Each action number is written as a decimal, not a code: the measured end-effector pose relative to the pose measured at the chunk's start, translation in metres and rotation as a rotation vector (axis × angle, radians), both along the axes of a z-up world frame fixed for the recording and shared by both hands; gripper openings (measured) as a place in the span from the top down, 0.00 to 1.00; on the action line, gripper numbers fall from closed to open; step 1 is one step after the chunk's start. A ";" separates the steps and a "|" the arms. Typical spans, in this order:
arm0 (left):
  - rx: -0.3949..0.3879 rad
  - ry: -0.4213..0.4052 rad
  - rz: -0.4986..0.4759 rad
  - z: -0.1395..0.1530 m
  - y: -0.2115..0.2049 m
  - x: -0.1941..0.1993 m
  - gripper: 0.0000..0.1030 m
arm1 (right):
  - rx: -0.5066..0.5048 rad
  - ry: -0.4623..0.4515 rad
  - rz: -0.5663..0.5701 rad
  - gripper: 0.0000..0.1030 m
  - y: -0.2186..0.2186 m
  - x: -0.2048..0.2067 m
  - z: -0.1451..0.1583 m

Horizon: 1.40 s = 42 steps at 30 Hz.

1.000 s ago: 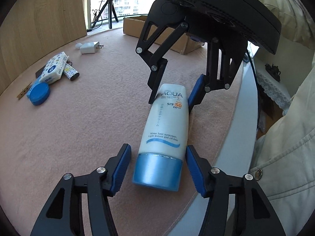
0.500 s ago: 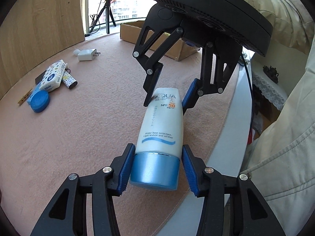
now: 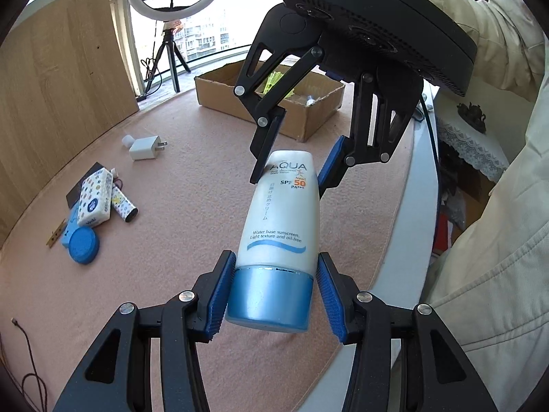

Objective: Organize objects
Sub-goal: 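Lift the sunscreen bottle into the cardboard box and open both grippers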

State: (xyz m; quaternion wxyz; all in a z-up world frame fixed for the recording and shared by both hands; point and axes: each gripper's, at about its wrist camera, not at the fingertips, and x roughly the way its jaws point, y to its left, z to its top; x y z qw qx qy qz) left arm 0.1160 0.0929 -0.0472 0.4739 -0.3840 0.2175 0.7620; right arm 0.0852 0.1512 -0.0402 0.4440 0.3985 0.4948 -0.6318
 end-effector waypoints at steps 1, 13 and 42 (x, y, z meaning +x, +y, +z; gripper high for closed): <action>-0.005 0.006 -0.008 0.002 0.006 -0.003 0.50 | 0.000 0.007 -0.007 0.63 0.003 -0.001 0.001; -0.052 0.068 -0.123 0.035 0.078 -0.026 0.50 | -0.024 0.094 -0.105 0.63 0.058 0.002 0.023; -0.080 0.151 -0.217 0.030 0.305 -0.092 0.17 | -0.039 0.123 -0.498 0.44 0.254 0.047 0.018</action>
